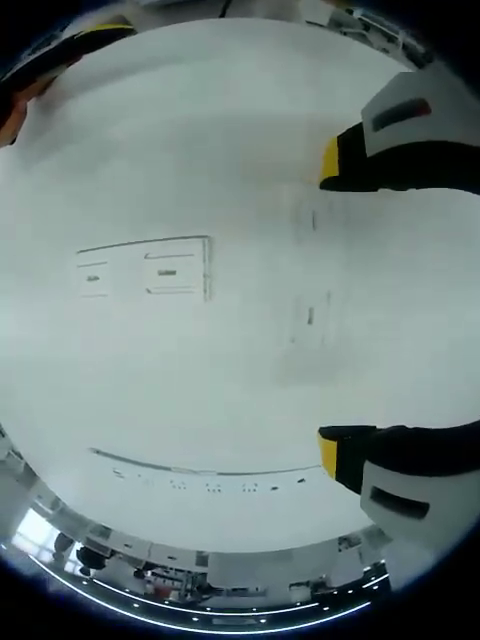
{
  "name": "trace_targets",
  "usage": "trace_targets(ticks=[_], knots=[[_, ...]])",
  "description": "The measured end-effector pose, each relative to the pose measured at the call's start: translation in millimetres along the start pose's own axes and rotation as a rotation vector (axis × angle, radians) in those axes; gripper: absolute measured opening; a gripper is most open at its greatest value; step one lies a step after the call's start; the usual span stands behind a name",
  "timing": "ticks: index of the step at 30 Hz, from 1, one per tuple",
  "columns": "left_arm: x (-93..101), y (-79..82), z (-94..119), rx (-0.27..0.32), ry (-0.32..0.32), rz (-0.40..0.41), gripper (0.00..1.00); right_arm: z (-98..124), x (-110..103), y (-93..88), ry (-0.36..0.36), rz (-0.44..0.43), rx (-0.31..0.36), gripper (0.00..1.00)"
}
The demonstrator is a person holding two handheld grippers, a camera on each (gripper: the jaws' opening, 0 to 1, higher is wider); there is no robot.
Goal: Locate the socket holder cover, grip the socket holder cover, clip it into the socket holder slot.
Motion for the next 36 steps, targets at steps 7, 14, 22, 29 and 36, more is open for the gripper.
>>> trace_targets(ticks=[7,14,22,29,36], knots=[[1.4,0.8,0.0,-0.003,0.001,-0.007,0.95,0.6,0.2,0.1,-0.001,-0.001,0.001,0.93],[-0.7,1.1,-0.2,-0.011,0.004,-0.009,0.94,1.1,0.3,0.7,-0.002,0.001,0.004,0.93],[9.2,0.9,3.2,-0.033,-0.007,-0.021,0.92,1.7,0.0,2.4,-0.001,0.004,0.01,0.93],[13.2,3.7,14.4,-0.01,0.005,-0.031,0.93,1.7,-0.1,3.2,-0.002,0.004,0.012,0.93],[9.0,7.3,22.2,0.085,0.046,0.009,0.92,2.3,1.0,3.7,-0.008,0.0,0.017,0.94]])
Point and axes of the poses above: the point that each gripper's makers call its tool centre point, and the gripper's own axes: z roughly backward along the fingers, x roughly to its right, y roughly out of its top, the point moved 5 cm from there along z, roughly backward along the fingers, and after that the axes turned 10 degrees about y, right-handed, at the moved point
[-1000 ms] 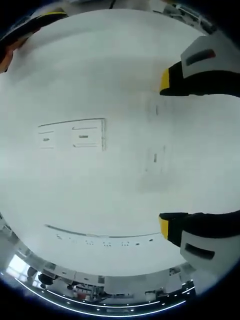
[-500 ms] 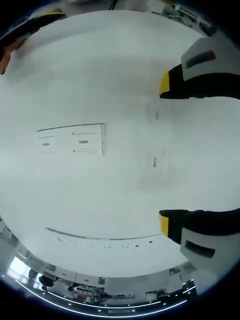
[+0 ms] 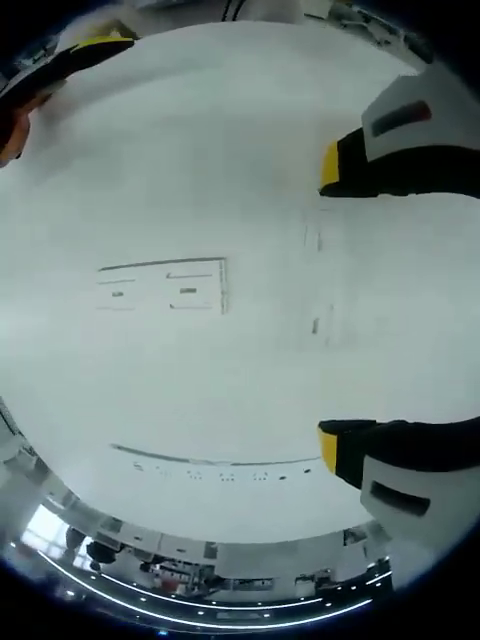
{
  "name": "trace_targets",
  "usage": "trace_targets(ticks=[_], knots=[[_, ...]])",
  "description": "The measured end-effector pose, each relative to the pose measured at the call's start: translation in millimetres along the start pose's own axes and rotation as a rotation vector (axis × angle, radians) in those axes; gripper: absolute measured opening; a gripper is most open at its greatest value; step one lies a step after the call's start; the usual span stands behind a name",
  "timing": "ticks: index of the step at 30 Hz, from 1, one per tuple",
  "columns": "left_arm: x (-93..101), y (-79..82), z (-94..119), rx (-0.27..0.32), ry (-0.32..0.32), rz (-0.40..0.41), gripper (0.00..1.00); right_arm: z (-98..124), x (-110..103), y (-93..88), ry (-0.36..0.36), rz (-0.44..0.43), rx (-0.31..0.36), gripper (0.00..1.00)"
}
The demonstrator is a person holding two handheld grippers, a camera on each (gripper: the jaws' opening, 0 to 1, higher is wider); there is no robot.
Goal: Locate the socket holder cover, grip the socket holder cover, clip it into the socket holder slot.
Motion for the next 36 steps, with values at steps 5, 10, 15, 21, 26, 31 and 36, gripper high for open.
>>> trace_targets(ticks=[5,10,15,21,26,31,36], knots=[[-0.4,-3.4,3.9,0.053,-0.002,0.029,0.95,0.0,0.2,0.6,-0.003,0.002,0.001,0.94],[1.0,0.1,12.0,0.178,0.011,0.093,0.95,0.3,1.3,0.3,-0.011,0.001,0.002,0.94],[3.8,4.4,19.7,0.296,0.016,0.152,0.95,0.8,2.6,-0.2,-0.018,-0.001,0.003,0.94],[13.6,16.5,35.0,0.475,0.04,0.236,0.95,1.4,4.6,-1.2,-0.032,-0.005,0.001,0.95],[21.1,25.0,47.4,0.582,0.018,0.271,0.95,2.0,7.1,-2.8,-0.043,-0.014,0.0,0.95],[36.4,36.5,60.0,0.698,-0.022,0.281,0.95,4.6,11.6,-3.4,-0.056,-0.039,0.009,0.95],[52.9,42.6,68.8,0.772,-0.048,0.292,0.95,7.2,16.0,-4.7,-0.074,-0.065,0.015,0.95]])
Point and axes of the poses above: the point that each gripper's makers call its tool centre point, and the gripper's own axes: z roughly backward along the fingers, x roughly to its right, y roughly out of its top, the point moved 5 cm from there along z, roughly backward along the fingers, and after that the axes turned 10 degrees about y, right-handed, at the moved point
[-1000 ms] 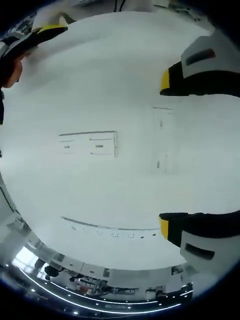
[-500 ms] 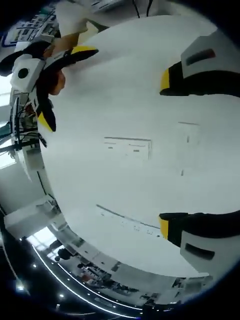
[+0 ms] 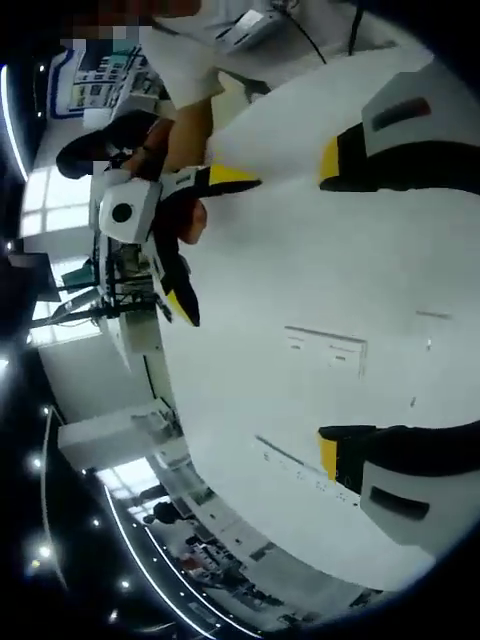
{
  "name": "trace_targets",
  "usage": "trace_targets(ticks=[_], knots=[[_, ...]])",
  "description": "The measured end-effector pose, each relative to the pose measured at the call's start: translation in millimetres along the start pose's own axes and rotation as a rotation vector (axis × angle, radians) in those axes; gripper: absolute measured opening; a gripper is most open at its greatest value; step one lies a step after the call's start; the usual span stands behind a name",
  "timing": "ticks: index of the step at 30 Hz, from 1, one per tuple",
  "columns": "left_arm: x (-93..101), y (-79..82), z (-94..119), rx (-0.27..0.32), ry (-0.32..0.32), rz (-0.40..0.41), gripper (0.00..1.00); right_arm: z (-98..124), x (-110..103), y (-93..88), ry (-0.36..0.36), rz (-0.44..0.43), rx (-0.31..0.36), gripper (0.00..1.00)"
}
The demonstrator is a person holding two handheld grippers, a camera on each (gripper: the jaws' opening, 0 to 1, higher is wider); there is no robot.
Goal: Locate the socket holder cover, grip the socket holder cover, clip it into the socket holder slot.
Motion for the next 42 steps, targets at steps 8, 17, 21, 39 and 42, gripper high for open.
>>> trace_targets(ticks=[8,17,21,39,42], knots=[[8.8,13.2,7.0,0.16,0.031,0.077,0.95,3.6,8.0,-2.0,-0.036,-0.04,0.003,0.95],[23.8,17.6,20.0,0.289,0.061,0.142,0.95,6.7,10.3,3.3,-0.05,-0.073,0.042,0.95],[29.6,26.7,29.4,0.39,0.109,0.178,0.95,7.7,9.9,6.4,-0.056,-0.077,0.052,0.95],[45.1,17.4,53.0,0.539,0.233,0.313,0.91,7.2,-1.7,13.0,-0.065,-0.077,0.081,0.95],[49.0,17.6,59.1,0.562,0.256,0.31,0.93,9.0,9.3,15.8,-0.066,-0.077,0.088,0.95]])
Point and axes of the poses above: the point that each gripper's makers call its tool centre point, and the gripper's own axes: z roughly backward along the fingers, x roughly to its right, y roughly out of its top, the point moved 5 cm from there along z, roughly backward along the fingers, and after that the axes turned 10 degrees about y, right-handed, at the moved point
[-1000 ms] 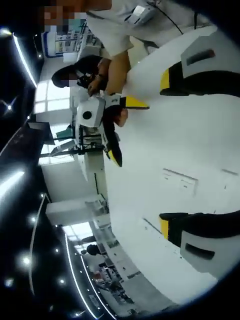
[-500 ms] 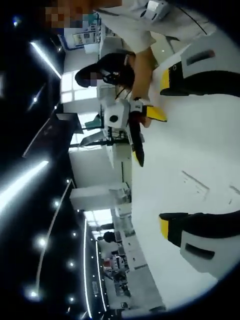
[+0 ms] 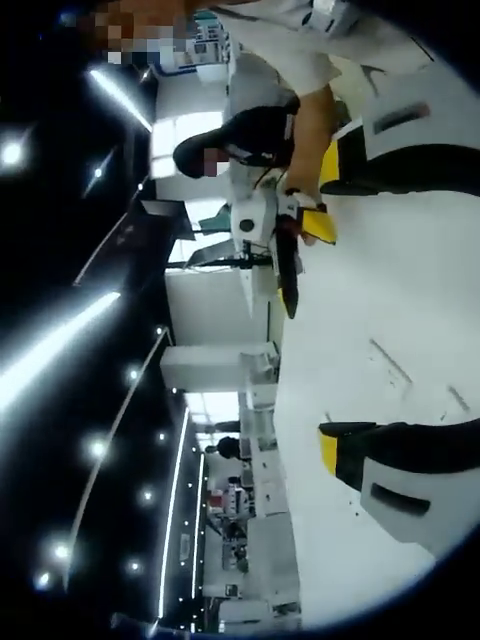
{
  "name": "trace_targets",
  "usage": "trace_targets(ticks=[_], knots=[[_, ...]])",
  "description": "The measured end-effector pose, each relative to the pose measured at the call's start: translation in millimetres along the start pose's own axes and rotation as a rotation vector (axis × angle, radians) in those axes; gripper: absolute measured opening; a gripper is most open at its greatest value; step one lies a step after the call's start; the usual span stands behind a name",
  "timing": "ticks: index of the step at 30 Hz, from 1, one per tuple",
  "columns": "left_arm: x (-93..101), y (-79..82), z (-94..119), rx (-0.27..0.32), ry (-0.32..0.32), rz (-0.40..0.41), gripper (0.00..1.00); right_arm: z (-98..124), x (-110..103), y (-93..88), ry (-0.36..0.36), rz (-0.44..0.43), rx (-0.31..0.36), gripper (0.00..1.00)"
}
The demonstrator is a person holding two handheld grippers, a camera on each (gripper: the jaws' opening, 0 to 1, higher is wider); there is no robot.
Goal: Locate the socket holder cover, grip the socket holder cover, clip it into the socket holder slot.
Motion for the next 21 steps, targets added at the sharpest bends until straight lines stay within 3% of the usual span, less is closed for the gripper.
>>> trace_targets(ticks=[11,16,21], knots=[[-3.3,-2.2,11.4,0.048,0.061,-0.016,0.95,1.0,9.7,2.7,-0.001,-0.003,0.007,0.95],[-7.9,-7.4,14.5,0.06,0.075,0.022,0.95,1.4,10.7,3.7,-0.002,-0.003,0.01,0.95],[-19.0,-1.0,22.0,0.118,0.146,0.054,0.95,1.6,8.3,4.2,-0.004,0.006,0.008,0.95]])
Point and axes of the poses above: the point that each gripper's makers call its tool centre point, and the gripper's own axes: z roughly backward along the fingers, x roughly to its right, y roughly out of its top, the point moved 5 cm from there along z, roughly backward along the fingers, and after that the axes turned 10 degrees about y, right-handed, at the moved point
